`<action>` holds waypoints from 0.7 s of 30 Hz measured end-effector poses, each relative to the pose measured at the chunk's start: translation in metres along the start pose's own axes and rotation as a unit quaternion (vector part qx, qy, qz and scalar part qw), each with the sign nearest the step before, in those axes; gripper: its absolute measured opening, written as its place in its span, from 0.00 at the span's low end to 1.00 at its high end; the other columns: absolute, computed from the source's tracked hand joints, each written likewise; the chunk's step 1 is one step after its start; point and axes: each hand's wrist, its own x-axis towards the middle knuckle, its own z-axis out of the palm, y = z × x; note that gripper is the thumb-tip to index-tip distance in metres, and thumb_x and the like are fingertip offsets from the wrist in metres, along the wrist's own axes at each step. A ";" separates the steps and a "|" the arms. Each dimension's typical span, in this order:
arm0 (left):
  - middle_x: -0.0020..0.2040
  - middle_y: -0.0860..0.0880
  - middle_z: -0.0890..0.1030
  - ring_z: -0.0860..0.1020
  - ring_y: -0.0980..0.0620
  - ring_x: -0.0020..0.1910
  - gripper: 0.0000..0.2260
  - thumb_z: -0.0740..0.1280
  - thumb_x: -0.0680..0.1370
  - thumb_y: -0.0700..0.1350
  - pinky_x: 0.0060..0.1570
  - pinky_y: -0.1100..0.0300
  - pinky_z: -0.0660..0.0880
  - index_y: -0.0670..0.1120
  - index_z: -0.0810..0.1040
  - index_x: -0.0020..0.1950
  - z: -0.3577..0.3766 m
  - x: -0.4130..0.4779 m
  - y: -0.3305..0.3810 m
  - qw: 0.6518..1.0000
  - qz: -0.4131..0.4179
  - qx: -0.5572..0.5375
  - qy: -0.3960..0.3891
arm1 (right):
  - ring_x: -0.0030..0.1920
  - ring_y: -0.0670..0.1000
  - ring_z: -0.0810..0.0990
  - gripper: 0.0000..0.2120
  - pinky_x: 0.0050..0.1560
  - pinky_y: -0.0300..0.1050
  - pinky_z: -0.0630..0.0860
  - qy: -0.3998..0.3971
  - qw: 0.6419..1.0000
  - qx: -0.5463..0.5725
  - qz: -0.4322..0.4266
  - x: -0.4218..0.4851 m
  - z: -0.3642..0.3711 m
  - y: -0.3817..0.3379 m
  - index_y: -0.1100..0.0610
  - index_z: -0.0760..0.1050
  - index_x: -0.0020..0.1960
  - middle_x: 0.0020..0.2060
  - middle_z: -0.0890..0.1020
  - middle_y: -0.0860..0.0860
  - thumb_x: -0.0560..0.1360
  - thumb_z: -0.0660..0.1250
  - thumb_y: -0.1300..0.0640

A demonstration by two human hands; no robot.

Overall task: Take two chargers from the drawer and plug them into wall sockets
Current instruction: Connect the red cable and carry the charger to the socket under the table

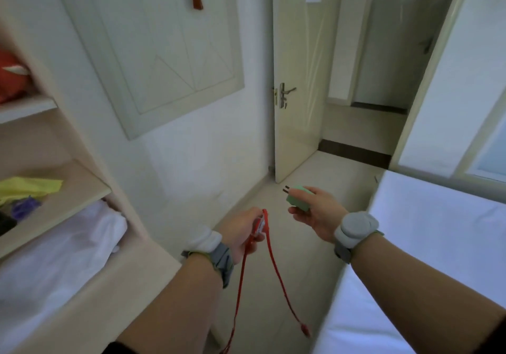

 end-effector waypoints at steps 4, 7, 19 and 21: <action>0.33 0.49 0.74 0.71 0.54 0.29 0.04 0.65 0.74 0.44 0.23 0.66 0.65 0.46 0.78 0.45 0.000 0.057 0.041 0.996 0.079 0.030 -0.017 | 0.39 0.52 0.81 0.07 0.45 0.45 0.78 -0.039 0.999 -0.008 0.017 0.047 0.012 -0.019 0.57 0.75 0.49 0.41 0.79 0.55 0.73 0.68 0.56; 0.31 0.49 0.73 0.70 0.54 0.29 0.06 0.65 0.75 0.43 0.24 0.66 0.65 0.46 0.78 0.51 0.009 0.110 0.067 0.990 0.117 0.017 -0.071 | 0.41 0.54 0.81 0.06 0.46 0.46 0.77 -0.055 0.998 0.005 0.032 0.086 0.010 -0.035 0.58 0.75 0.49 0.41 0.80 0.53 0.75 0.66 0.56; 0.38 0.49 0.78 0.75 0.55 0.32 0.13 0.68 0.74 0.44 0.28 0.65 0.71 0.49 0.75 0.58 0.057 0.367 0.182 0.954 0.116 0.045 -0.274 | 0.38 0.50 0.80 0.10 0.49 0.45 0.76 0.090 0.993 0.046 0.054 0.297 -0.028 -0.103 0.57 0.77 0.51 0.42 0.80 0.53 0.75 0.65 0.52; 0.37 0.50 0.79 0.75 0.55 0.32 0.10 0.68 0.74 0.44 0.29 0.66 0.71 0.53 0.76 0.54 0.071 0.397 0.205 0.946 0.112 0.043 -0.302 | 0.37 0.50 0.80 0.10 0.47 0.45 0.77 0.114 0.990 0.063 0.051 0.324 -0.036 -0.117 0.58 0.77 0.50 0.41 0.80 0.54 0.74 0.66 0.52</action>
